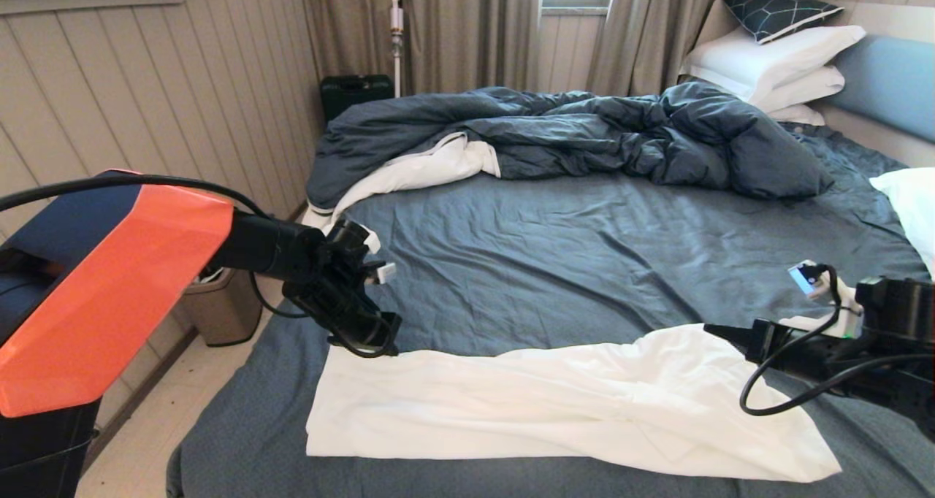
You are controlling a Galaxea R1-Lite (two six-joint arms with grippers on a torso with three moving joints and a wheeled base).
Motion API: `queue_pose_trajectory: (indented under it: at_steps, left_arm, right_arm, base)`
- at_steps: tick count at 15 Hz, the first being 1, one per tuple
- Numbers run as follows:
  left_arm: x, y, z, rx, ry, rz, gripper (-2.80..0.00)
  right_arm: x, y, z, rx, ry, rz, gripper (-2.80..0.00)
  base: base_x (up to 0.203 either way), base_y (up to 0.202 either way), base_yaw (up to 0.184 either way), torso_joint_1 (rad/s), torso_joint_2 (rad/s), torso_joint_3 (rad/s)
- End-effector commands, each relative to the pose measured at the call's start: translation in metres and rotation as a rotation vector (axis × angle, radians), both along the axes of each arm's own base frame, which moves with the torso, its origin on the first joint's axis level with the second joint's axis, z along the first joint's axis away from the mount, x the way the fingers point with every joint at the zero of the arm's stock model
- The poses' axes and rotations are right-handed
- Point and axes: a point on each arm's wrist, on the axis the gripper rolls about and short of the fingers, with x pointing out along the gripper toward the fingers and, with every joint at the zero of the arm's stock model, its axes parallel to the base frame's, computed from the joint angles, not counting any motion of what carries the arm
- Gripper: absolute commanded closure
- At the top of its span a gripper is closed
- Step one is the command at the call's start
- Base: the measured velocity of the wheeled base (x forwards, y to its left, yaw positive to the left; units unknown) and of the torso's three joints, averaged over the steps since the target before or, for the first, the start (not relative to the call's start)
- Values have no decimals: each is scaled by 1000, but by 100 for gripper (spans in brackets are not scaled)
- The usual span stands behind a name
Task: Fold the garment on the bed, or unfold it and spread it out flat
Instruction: Fold the white T-shirt
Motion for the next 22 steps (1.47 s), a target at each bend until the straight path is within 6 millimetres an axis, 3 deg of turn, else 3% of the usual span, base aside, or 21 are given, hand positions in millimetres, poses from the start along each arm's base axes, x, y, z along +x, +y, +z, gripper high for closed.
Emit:
queue_pose_trajectory:
  at_steps: [1,7,11,13,16,19,22]
  left_arm:
    - [-7,1,3,-1,11,-3,0]
    - [-38,3,15,0,35,-29,0]
    - [-45,6,29,-13,6,-29,0]
    - [-48,7,25,-8,24,-29,0]
    - [-43,5,17,-27,11,-33,0]
    - [-32,1,22,-56,-58,-29,0]
    - [-28,0,11,-48,-37,-27,0]
  right_arm:
    - [0,0,0,1,-5,3,0]
    - [-1,0,2,1,-7,2,0]
    - [0,1,0,2,-2,6,0]
    - [0,1,-1,1,-1,6,0]
    - [0,1,-1,1,0,5,0]
    - [0,1,-1,2,0,6,0]
    - [-2,1,0,2,-2,8,0]
  base:
    - [0,0,0,0,0,0]
    - [0,0,0,0,0,0]
    - [0,0,0,0,0,0]
    - [0,0,0,0,0,0]
    - [0,0,0,0,0,0]
    - [0,0,0,0,0,0]
    - [0,0,0,0,0,0]
